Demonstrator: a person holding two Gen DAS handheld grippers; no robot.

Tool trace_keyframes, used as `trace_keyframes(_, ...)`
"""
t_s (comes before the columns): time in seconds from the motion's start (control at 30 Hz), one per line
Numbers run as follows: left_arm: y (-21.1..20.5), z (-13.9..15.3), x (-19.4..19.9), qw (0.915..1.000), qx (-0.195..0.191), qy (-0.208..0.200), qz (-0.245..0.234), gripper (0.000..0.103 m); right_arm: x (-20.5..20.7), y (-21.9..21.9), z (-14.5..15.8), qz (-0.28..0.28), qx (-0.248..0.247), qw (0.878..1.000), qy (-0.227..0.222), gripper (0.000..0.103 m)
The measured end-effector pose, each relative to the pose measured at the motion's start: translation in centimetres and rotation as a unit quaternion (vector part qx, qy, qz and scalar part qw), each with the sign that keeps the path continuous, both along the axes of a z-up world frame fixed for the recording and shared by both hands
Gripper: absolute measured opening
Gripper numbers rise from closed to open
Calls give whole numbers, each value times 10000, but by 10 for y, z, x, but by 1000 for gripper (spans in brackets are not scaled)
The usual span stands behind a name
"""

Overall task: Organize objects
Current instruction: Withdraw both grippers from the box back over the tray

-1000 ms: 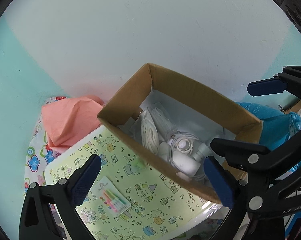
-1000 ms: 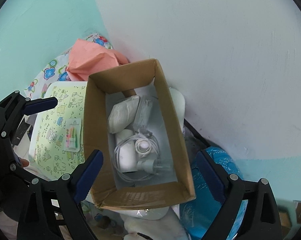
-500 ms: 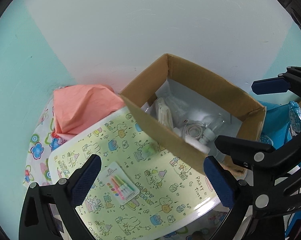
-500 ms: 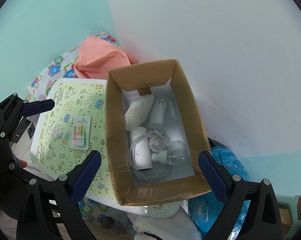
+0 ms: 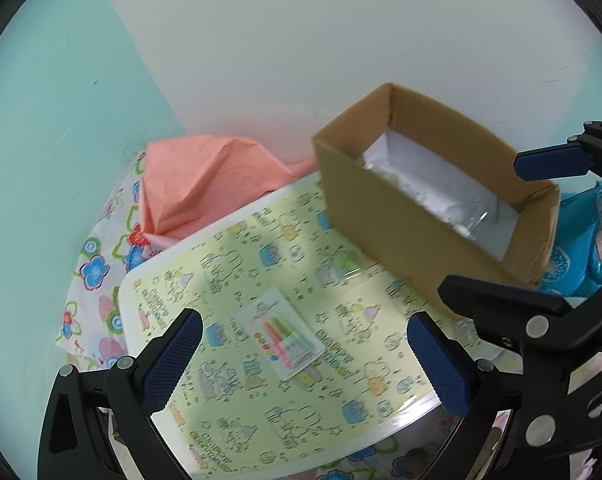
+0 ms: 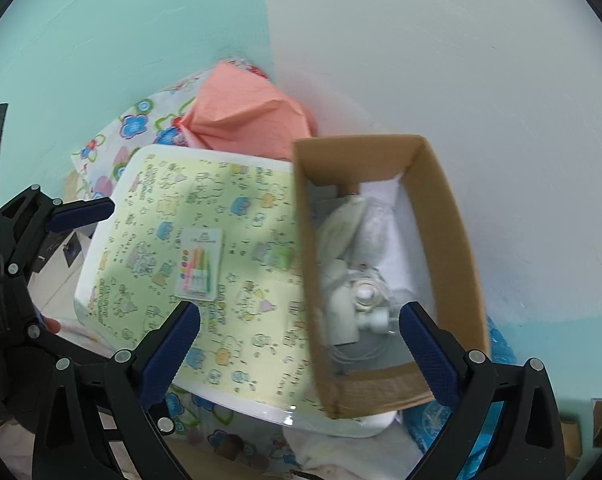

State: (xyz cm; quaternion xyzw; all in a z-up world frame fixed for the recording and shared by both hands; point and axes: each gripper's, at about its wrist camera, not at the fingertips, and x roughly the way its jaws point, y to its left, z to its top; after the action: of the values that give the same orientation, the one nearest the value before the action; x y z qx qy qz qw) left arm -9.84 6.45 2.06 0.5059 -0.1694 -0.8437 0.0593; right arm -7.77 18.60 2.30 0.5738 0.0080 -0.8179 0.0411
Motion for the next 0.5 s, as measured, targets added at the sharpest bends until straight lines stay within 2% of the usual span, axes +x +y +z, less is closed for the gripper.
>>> trace_keyframes(0.4, -51, -4, 16, 9992, 59, -49, 384, 103, -13, -52, -9, 335, 41, 9994, -50, 102)
trace_keyframes(0.5, -59, -6, 18, 9991, 31, -72, 416, 103, -15, -61, -12, 374, -74, 9993, -57, 102)
